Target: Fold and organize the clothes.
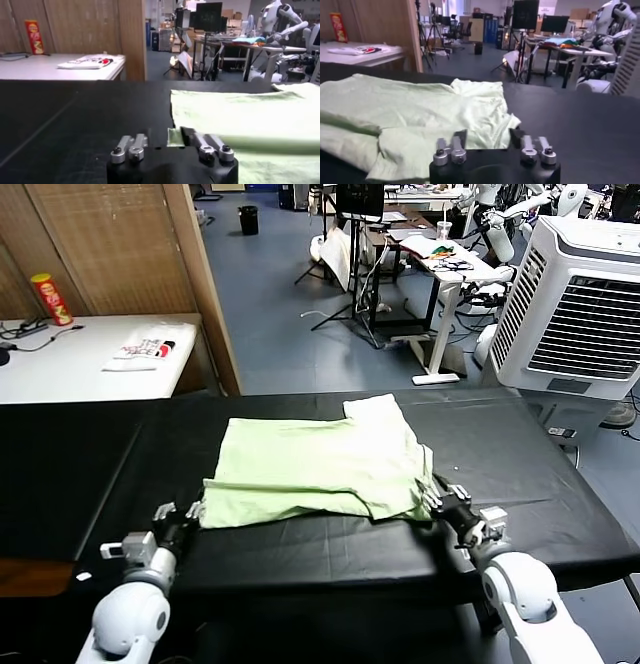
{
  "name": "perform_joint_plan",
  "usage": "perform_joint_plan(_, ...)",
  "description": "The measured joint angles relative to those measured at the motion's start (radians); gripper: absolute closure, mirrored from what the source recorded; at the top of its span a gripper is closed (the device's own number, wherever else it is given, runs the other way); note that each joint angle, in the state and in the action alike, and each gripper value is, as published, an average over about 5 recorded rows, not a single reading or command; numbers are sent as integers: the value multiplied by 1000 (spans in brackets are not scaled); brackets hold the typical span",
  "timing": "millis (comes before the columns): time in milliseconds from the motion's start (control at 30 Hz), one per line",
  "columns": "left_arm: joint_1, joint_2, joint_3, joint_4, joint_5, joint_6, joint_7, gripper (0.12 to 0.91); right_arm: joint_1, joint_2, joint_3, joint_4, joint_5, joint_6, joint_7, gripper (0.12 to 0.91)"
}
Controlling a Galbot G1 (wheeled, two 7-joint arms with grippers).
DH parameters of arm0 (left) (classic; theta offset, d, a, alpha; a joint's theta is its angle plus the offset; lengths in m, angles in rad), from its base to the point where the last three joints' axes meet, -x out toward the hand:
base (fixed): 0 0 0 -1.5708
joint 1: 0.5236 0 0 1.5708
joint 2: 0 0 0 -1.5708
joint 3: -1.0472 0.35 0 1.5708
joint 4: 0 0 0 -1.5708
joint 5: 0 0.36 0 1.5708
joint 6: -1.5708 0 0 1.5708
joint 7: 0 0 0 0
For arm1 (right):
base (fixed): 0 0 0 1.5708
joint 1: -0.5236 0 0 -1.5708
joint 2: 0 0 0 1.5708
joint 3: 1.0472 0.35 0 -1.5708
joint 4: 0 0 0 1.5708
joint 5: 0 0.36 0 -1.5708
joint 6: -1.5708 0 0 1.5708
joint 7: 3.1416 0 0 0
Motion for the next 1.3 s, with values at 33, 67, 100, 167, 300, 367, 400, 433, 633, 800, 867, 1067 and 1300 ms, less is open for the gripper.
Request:
perform_joint_plan(33, 8, -2, 0, -6, -3, 1, 4, 266, -16, 1, 1, 8, -9, 3, -1, 229)
perform_joint_plan(67, 16, -4, 0, -11, -6, 2, 8, 254, -32, 3, 2, 13, -19, 6, -3, 238)
perform_joint_plan(100, 24, -6, 0, -15, -10, 3, 13, 241, -46, 5, 1, 15, -27, 11, -4, 253)
perform_joint_plan(167, 38, -8, 0, -21, -19, 8, 26, 235, -73, 11, 0, 17, -38, 19, -6, 287)
perform_joint_plan(300, 53, -7, -1, -23, -39, 23, 42, 232, -107, 21, -4, 18, -49, 26, -8, 375)
perform_joint_plan(367, 57, -5, -3, -19, -48, 27, 46, 232, -112, 25, -5, 18, -55, 30, -7, 441)
perform_joint_plan(400, 59, -4, -4, -16, -53, 28, 48, 232, -114, 27, -6, 17, -60, 31, -7, 496)
perform_joint_plan(433, 60, -3, -6, -13, -60, 29, 49, 232, -116, 28, -7, 17, -65, 34, -7, 542)
perform_joint_plan(633, 62, 4, -11, 1, -96, 31, 58, 368, -122, 29, -9, 13, -80, 40, -7, 816)
perform_joint_plan(800, 66, 17, -10, -2, -119, 34, 63, 651, -120, 25, -6, 14, -79, 34, -6, 896)
perform_joint_plan(867, 70, 24, -7, -7, -121, 37, 64, 752, -122, 22, -4, 16, -77, 31, -6, 899)
perform_joint_plan(1067, 78, 42, -3, -15, -120, 41, 67, 905, -134, 14, 4, 25, -69, 19, -1, 902)
perform_joint_plan(1300, 101, 74, -14, -34, -50, 43, 63, 905, -156, -18, 29, 55, 5, -64, 32, 902)
